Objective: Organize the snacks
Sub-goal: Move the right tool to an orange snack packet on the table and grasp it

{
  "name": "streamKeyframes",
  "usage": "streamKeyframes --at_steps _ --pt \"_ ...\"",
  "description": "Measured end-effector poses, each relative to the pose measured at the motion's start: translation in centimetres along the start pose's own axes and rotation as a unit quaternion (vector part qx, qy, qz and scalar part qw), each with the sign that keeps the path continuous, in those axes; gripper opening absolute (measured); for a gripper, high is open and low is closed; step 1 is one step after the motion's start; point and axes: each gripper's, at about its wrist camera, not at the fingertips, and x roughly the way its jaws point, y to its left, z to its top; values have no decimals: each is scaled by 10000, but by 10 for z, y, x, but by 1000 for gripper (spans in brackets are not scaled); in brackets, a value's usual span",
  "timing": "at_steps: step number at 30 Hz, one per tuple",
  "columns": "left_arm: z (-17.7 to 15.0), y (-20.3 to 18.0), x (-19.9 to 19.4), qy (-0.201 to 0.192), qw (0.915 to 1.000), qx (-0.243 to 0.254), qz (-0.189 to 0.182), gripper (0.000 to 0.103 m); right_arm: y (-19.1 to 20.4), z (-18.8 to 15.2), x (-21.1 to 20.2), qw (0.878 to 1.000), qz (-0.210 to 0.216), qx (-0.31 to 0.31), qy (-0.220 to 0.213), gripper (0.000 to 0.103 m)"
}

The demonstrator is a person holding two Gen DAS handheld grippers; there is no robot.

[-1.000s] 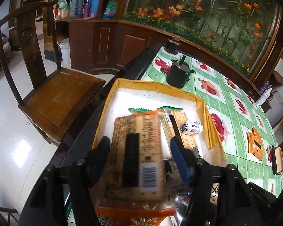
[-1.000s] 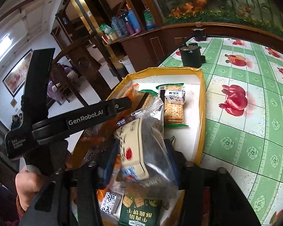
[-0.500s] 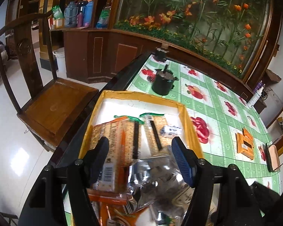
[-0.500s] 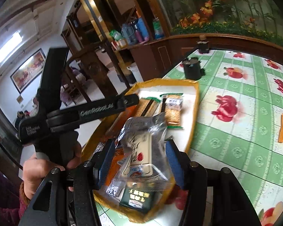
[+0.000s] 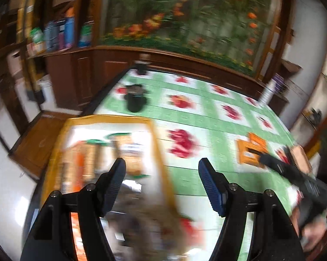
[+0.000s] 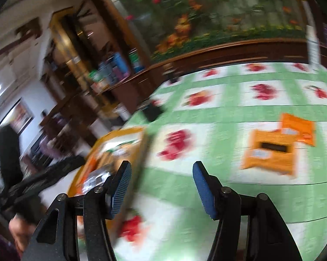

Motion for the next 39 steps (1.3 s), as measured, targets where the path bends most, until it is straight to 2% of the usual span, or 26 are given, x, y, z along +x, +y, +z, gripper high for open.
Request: streamKeyframes --at_steps 5,7,11,16,19,23,25,27,29,30,32,34,35,36,37,39 --pt "-16 -75 27 345 9960 565 -608 73 -83 18 -10 9952 -675 697 -154 63" --pt "-25 -104 50 565 9923 746 -811 73 -108 25 -8 9924 -760 955 -158 63" --pt "-38 -142 96 852 9890 916 -795 73 -137 39 0 9895 -836 1174 -136 63" --pt "-43 -143 121 803 9906 749 -814 73 -145 46 25 9924 -679 1025 109 63" --pt "-43 -135 121 764 9917 716 -751 73 -146 46 40 9934 -717 853 259 63" --pt "-41 -129 119 811 9908 600 -903 73 -138 44 49 9937 -925 495 399 63" --pt "-40 -130 116 760 9908 630 -927 73 -131 40 48 9933 -882 462 593 63" --pt "-40 -128 113 698 9915 637 -894 73 -120 36 46 9929 -705 495 823 63" --pt "-39 -124 112 676 9924 533 -879 73 -107 30 45 9920 -325 514 1106 63" --pt "-38 -121 112 679 9927 480 -875 73 -103 30 39 9928 -26 575 1049 63" --pt "-38 -116 115 740 9930 389 -831 73 -107 37 28 9951 75 620 763 63" --pt "-39 -115 119 822 9926 343 -826 73 -119 49 14 9959 -741 408 324 63" --pt "-38 -115 120 838 9925 341 -826 73 -131 53 9 9901 -1364 308 138 63" --pt "-39 -115 120 829 9927 356 -805 73 -141 56 7 9860 -1630 335 45 63" --pt "-39 -116 119 813 9929 371 -788 73 -155 58 7 9841 -1713 459 -12 63" --pt "-40 -118 120 812 9928 416 -772 73 -186 58 12 9845 -1462 966 21 63"
